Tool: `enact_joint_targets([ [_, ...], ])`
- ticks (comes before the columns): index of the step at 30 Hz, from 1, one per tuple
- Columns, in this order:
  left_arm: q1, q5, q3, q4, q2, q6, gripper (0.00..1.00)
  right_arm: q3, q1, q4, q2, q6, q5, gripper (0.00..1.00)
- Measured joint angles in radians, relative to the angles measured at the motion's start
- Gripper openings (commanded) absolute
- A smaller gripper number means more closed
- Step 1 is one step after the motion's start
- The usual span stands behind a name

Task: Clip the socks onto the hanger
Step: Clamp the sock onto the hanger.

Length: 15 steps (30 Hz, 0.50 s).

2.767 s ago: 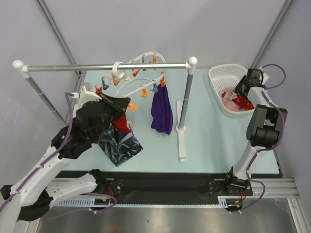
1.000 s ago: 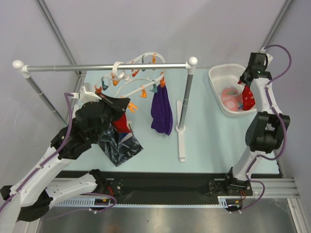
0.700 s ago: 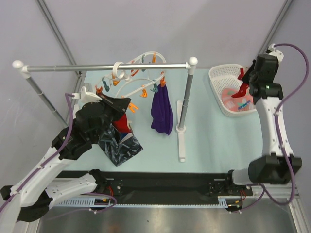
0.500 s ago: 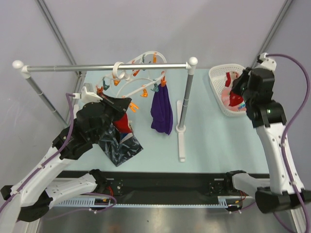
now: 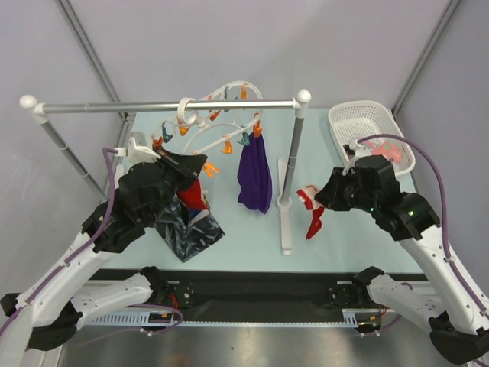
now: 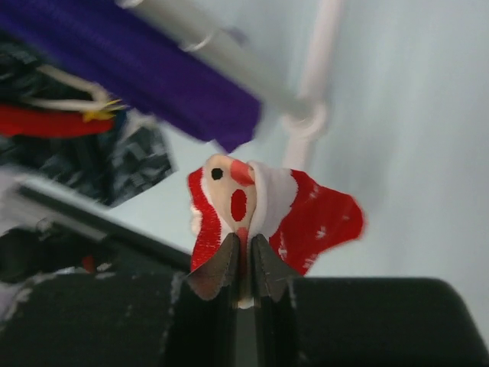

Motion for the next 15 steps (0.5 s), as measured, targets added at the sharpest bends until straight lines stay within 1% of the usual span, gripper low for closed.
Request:
enact_joint_targets([
  [3,0.0,0.003,-0.002,0.004,-0.002,0.0,0.0,-0.066,0.043,0.053,-0.026,0.053,-0.15,0.0],
  [5,0.0,0.004,-0.008,0.01,-0.006,-0.001,0.0,-0.132,0.097,0.139,-0.038,0.115,-0.241,0.0],
  [7,0.0,0.004,-0.015,0.016,-0.012,-0.002,0.0,-0.174,0.159,0.222,-0.026,0.174,-0.291,0.0],
  [9,0.0,0.005,-0.019,0.018,-0.02,-0.003,0.0,-0.181,0.24,0.309,0.016,0.233,-0.314,0.0],
  [11,0.0,0.007,-0.019,0.017,-0.026,-0.004,0.0,-0.178,0.326,0.403,0.065,0.282,-0.304,0.0],
  [13,0.0,0.009,-0.019,0.014,-0.031,-0.004,0.0,-0.165,0.389,0.473,0.109,0.328,-0.286,0.0],
  [15,0.0,0.012,-0.019,0.009,-0.037,-0.008,0.0,-0.154,0.426,0.544,0.15,0.38,-0.262,0.0],
])
